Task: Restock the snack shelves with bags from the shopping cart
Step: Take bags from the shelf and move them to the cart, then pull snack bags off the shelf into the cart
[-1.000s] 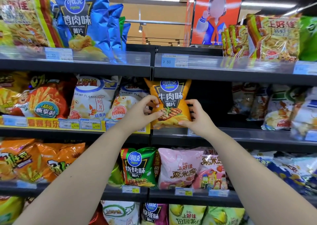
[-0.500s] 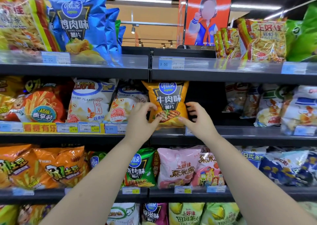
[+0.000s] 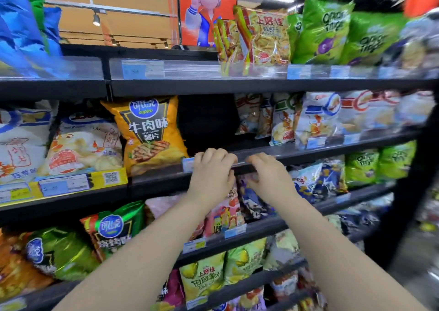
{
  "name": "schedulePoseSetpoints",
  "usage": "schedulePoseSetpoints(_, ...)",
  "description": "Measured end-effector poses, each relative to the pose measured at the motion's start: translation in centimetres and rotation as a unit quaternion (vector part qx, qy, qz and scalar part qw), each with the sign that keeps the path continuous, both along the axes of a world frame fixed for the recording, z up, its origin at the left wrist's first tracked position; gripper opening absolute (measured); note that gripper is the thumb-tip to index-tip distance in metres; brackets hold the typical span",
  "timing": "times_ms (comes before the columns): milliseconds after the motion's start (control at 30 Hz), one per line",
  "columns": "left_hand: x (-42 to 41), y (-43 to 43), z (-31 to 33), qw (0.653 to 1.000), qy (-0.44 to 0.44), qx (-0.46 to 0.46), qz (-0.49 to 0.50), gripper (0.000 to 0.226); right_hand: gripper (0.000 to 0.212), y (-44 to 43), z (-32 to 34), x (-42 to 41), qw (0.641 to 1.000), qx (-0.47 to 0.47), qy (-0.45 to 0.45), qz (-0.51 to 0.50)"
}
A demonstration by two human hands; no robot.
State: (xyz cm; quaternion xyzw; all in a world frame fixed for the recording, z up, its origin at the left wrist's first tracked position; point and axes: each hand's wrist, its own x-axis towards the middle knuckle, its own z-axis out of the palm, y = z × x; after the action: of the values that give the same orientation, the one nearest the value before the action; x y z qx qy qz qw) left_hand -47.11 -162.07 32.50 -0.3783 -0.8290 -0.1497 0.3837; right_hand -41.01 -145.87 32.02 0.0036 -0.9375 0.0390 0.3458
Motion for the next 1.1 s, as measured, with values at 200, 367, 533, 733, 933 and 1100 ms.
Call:
schedulePoseSetpoints(200, 4.5, 15.1, -1.7, 0.993, -0.048, -0.054, -0.095, 0.029, 0.031, 12.9, -2.4, 8.6, 0.989, 0.02, -0.053, -0.134)
schedulePoseSetpoints(367, 12.1, 28.9, -3.3, 0.981, -0.048, -0.076, -0.175, 0.025, 0.036, 24.2, -3.6, 18.3, 0.968, 0.043, -0.084, -0.233)
schedulePoseSetpoints(533, 21.5, 41.1, -6.0, 0.965, -0.066, -0.074, -0.242, 0.022, 0.028, 33.7, -5.2, 28.3, 0.943, 0.034, -0.118, -0.309)
schedulePoseSetpoints(733, 30.0, 53.1, -11.9, 0.943, -0.093, -0.136, -0.289, 0.024, 0.032, 42.1, -10.5, 37.8, 0.9, -0.005, -0.178, -0.399)
schedulePoseSetpoints(933, 35.4, 63.1, -17.2, 0.912, -0.122, -0.214, -0.329, 0.024, 0.034, 50.4, -16.4, 43.2, 0.863, -0.072, -0.157, -0.475)
schedulePoseSetpoints(1100, 35.7, 71.9, -21.4, 0.877, -0.151, -0.267, -0.369, 0.032, 0.03, 57.8, -21.0, 45.2, 0.821, -0.147, -0.185, -0.52)
